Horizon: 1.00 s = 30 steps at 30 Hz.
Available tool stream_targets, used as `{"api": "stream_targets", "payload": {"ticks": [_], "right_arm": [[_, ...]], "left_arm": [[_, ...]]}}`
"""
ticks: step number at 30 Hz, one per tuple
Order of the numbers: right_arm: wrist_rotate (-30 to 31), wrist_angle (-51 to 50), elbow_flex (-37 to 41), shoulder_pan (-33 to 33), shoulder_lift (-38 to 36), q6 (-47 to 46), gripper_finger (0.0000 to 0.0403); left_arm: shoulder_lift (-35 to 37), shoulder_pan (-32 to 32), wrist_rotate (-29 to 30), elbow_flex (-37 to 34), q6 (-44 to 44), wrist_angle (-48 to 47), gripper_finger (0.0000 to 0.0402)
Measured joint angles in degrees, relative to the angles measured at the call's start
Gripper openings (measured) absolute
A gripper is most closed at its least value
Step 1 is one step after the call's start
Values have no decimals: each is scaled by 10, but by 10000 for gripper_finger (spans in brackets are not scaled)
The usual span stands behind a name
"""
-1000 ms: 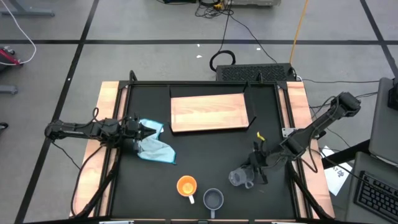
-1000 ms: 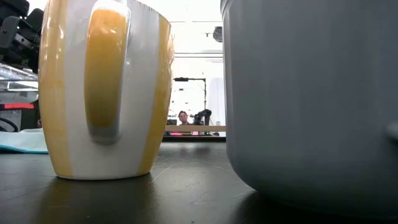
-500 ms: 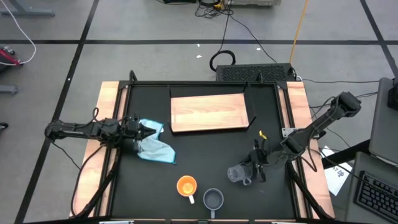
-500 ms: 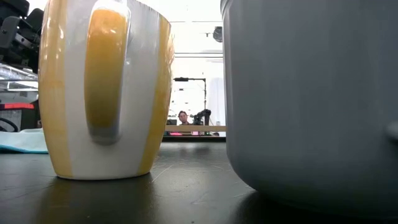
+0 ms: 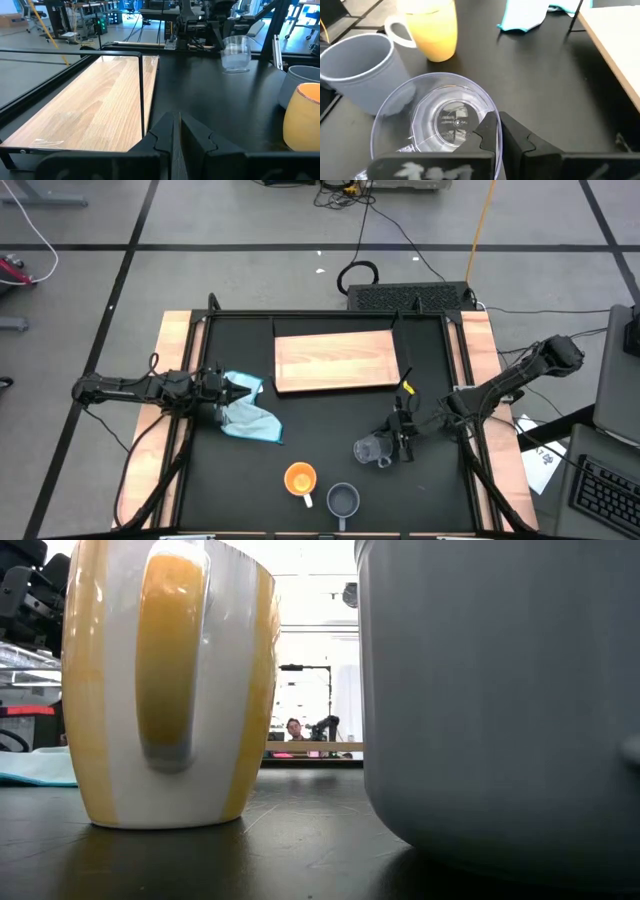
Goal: Stack small to large cups/mugs on shelf
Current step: Put the transparent mug on the shelf
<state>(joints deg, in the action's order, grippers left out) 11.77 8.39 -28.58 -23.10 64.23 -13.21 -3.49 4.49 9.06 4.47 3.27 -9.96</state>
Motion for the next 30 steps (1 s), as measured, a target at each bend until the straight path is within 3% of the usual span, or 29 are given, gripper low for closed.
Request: {"api": "stream_targets", "payload": {"ticks": [7, 13, 30], "right_arm": [[-31, -16, -11, 39, 0, 23, 0], [-46, -74, -75, 44, 10, 55, 0], [-84, -274, -289, 109, 160, 84, 0]], "left_arm": [[0, 0, 0, 0, 0, 0, 33], [0, 0, 0, 0, 0, 0, 33], [0, 0, 0, 0, 0, 0, 33]]}}
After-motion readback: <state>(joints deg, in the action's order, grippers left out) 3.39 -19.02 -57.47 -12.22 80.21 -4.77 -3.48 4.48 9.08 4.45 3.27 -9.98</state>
